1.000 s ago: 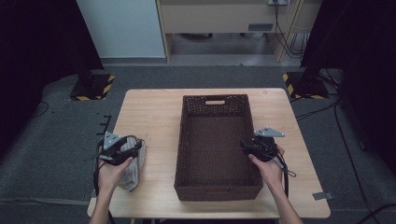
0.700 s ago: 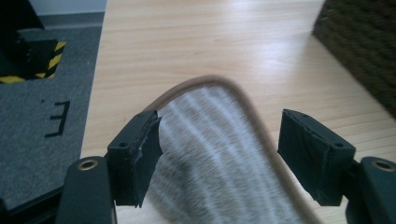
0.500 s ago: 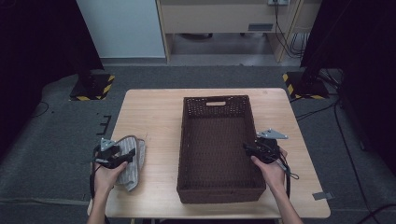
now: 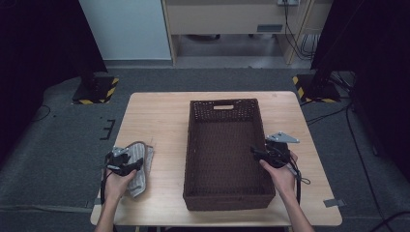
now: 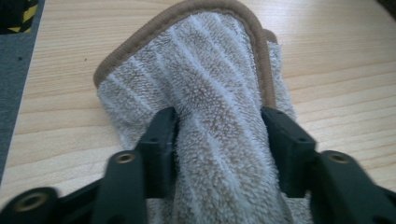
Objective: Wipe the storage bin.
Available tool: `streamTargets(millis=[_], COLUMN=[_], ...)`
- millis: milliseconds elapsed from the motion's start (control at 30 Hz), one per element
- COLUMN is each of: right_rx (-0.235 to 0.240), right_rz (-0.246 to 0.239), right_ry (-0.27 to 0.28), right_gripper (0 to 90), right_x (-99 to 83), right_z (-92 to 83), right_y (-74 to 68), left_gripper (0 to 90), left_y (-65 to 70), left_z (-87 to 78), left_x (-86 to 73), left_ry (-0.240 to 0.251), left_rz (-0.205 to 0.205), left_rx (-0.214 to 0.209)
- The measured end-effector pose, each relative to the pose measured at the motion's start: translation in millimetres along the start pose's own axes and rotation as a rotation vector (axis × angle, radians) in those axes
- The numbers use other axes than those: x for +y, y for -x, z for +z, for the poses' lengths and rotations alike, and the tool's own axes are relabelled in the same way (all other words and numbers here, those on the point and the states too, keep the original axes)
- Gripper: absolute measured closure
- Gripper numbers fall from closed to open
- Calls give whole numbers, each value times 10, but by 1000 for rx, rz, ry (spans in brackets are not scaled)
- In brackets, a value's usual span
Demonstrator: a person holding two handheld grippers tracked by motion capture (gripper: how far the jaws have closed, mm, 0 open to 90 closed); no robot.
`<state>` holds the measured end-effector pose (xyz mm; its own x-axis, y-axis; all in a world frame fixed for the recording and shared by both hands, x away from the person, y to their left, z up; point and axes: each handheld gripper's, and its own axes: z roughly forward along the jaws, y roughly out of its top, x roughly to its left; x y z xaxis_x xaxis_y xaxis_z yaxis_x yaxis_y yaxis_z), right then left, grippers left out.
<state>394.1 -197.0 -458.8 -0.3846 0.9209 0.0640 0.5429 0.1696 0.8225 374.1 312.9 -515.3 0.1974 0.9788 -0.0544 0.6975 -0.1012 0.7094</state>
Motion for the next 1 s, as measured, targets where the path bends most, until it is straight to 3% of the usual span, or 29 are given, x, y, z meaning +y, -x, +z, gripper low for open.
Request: streamTargets(millis=[200, 367, 400, 433, 500, 667, 1000], right_rx=[0, -12, -8, -8, -4, 14, 46], right_rz=[6, 16, 19, 19, 13, -6, -9], right_ry=[38, 48, 31, 31, 11, -16, -31], right_gripper=[352, 386, 405, 405, 437, 528, 648], right_x=[106, 131, 112, 112, 94, 75, 58], right_z=[-76, -153, -151, -151, -128, -88, -73], right_y=[53, 146, 172, 172, 188, 172, 157], left_gripper=[655, 675, 675, 674, 674, 674, 674], left_y=[0, 16, 51, 51, 144, 290, 483], left_z=[-47, -150, -217, -217, -293, -362, -364], left_x=[27, 90, 132, 132, 203, 328, 531], left_ry=[6, 48, 83, 83, 128, 184, 223], left_rz=[-23, -40, -44, -44, -22, 2, 56], left_rx=[-2, -27, -59, -59, -76, -112, -146])
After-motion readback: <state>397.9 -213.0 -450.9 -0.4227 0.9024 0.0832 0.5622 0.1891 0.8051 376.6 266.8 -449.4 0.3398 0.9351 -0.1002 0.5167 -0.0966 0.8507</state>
